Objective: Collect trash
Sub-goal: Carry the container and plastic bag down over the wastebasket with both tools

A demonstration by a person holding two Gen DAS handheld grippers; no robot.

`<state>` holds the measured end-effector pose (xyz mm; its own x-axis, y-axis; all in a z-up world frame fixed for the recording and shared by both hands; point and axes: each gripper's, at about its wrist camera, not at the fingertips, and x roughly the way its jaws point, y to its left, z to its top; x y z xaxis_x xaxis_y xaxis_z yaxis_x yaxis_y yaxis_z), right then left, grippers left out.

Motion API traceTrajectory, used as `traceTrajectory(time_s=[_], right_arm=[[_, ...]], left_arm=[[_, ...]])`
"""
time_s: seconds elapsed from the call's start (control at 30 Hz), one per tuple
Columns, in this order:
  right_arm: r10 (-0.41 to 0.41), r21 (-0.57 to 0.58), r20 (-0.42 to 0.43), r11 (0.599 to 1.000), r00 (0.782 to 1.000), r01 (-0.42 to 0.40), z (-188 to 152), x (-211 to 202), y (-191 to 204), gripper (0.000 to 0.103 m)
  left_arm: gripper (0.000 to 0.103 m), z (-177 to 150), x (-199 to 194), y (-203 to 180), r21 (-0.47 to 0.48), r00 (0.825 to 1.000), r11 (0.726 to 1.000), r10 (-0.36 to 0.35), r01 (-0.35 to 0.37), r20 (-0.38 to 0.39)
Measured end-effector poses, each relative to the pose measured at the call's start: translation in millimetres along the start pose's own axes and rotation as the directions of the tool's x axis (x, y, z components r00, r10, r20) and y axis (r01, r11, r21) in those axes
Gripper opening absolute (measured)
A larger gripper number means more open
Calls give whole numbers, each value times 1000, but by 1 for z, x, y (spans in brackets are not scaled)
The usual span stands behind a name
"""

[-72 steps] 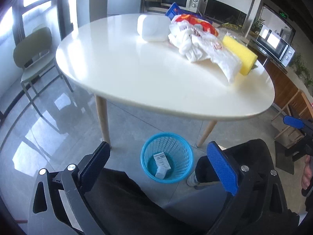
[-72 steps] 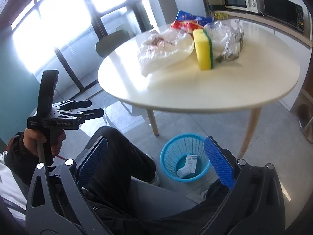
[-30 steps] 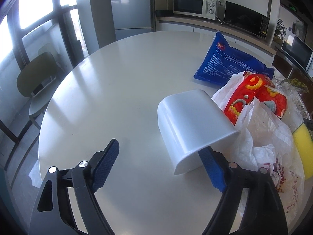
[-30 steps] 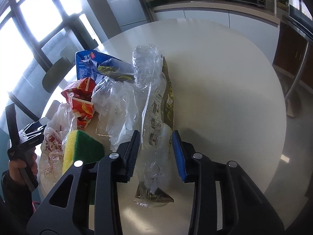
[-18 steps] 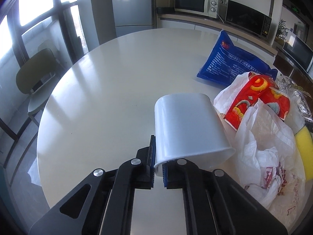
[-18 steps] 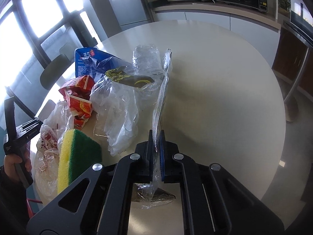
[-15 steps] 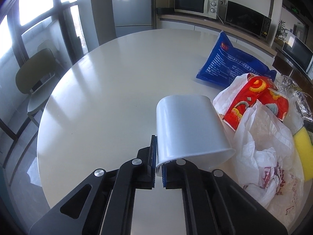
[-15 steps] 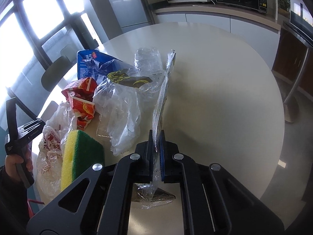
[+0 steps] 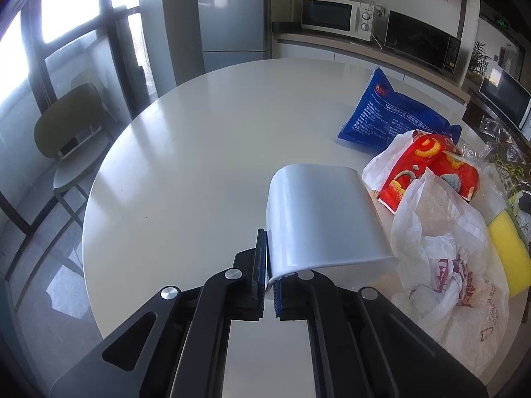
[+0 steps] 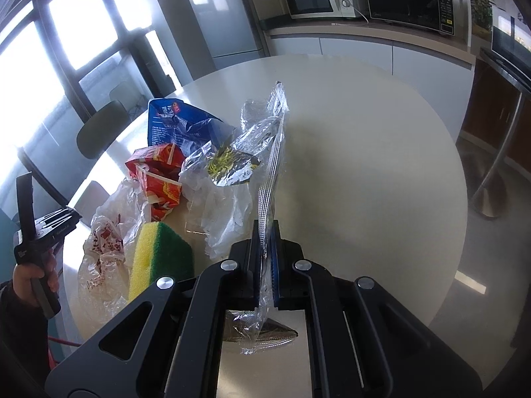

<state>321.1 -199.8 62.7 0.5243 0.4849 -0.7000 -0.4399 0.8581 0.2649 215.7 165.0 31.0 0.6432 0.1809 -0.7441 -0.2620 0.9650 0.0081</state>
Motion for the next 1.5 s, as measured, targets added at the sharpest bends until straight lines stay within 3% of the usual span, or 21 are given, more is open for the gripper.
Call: traceTrajectory(time_s=[0.37, 0.6, 0.9, 1.03, 1.27, 1.5], right_arm=[[79, -79, 69, 994, 994, -74, -3, -60, 30, 4], [182, -135, 48, 975, 982, -174, -26, -98, 52, 4], [281, -182, -34, 942, 959, -282, -77, -118, 84, 4], [301, -176, -73, 935, 951, -309, -97, -111, 91, 4], [351, -182, -109, 913, 930, -366, -117, -114, 97, 4], [395, -255, -184, 865, 900, -432, -156, -118, 111, 4]], left_arm=[[3, -17, -52, 6, -6, 997, 999, -49, 49, 54], [3, -44, -93, -5, 42, 991, 995, -98, 94, 90], [2, -96, -113, -20, 58, 985, 987, -156, 152, 72], [2, -108, -109, -19, 9, 979, 980, -197, 196, 60], [2, -130, -128, -23, 9, 967, 970, -245, 245, 65], [2, -171, -138, -28, 22, 963, 963, -268, 268, 22]])
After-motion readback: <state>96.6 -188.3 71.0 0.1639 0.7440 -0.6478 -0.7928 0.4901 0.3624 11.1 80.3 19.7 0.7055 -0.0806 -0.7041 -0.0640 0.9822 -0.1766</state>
